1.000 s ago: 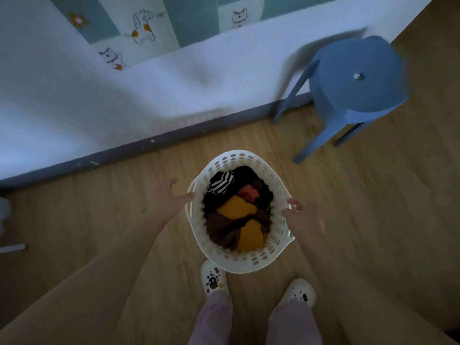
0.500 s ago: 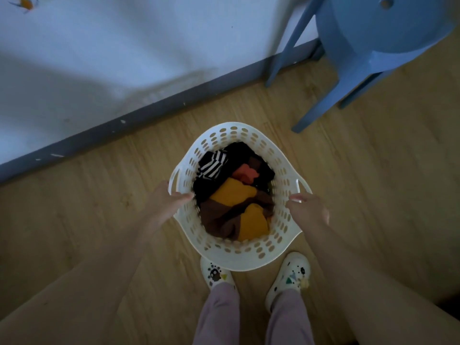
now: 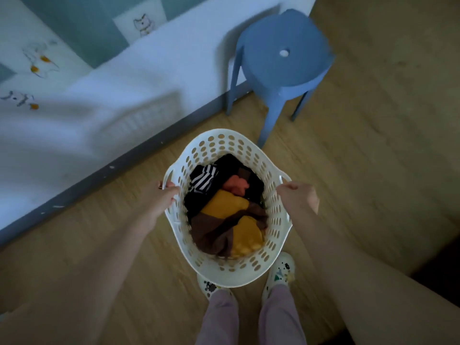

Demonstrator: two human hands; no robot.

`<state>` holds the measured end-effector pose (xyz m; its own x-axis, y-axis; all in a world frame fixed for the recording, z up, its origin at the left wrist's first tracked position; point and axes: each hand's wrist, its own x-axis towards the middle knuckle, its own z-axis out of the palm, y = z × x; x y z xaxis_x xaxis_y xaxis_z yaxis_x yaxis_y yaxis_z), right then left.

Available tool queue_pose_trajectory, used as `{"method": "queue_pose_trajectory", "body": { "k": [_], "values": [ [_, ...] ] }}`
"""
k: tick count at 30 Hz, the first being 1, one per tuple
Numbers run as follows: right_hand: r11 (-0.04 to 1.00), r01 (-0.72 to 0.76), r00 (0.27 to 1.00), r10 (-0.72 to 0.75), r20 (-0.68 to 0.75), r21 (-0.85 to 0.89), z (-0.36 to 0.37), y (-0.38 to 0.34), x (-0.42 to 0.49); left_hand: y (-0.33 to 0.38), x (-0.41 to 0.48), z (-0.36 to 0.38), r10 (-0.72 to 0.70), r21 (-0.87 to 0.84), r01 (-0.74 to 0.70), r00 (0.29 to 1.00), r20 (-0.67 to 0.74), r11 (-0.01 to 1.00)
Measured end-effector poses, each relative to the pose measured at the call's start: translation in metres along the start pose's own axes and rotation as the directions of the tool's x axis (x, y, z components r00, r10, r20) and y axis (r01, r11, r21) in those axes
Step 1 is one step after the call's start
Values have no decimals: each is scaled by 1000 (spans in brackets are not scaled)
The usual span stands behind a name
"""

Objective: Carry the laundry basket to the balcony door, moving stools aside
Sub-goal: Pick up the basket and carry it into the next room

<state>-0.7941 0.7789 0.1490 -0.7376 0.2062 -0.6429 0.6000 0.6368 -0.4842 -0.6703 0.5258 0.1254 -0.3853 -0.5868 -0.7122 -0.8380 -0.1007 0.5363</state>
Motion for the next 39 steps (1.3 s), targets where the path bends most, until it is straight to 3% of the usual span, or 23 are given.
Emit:
{"method": "queue_pose_trajectory", "body": {
  "k": [4, 11, 21, 29, 33, 39],
  "values": [
    [992, 25, 995, -12, -104, 122, -77, -16, -32, 75, -53, 8, 123, -14, -123, 992, -4, 992],
    [921, 85, 941, 52, -335, 381, -234, -42, -62, 220, -157, 65, 326, -86, -317, 939, 110, 944],
    [796, 242, 867, 78, -492, 554, -474, -40, -47, 392, -297, 192, 630, 25, -644, 756, 178, 765],
    [722, 340, 801, 113, -587, 603, -606, -17, 7, 492, -357, 323, 682, -30, -711, 662, 311, 703],
    [709, 373, 773, 119, -623, 598, -650, -11, 49, 534, -364, 389, 656, -9, -703, 659, 369, 711],
    [670, 340, 728, 256, -636, 659, -723, -8, 139, 621, -356, 513, 616, -2, -711, 608, 501, 704]
  ]
}}
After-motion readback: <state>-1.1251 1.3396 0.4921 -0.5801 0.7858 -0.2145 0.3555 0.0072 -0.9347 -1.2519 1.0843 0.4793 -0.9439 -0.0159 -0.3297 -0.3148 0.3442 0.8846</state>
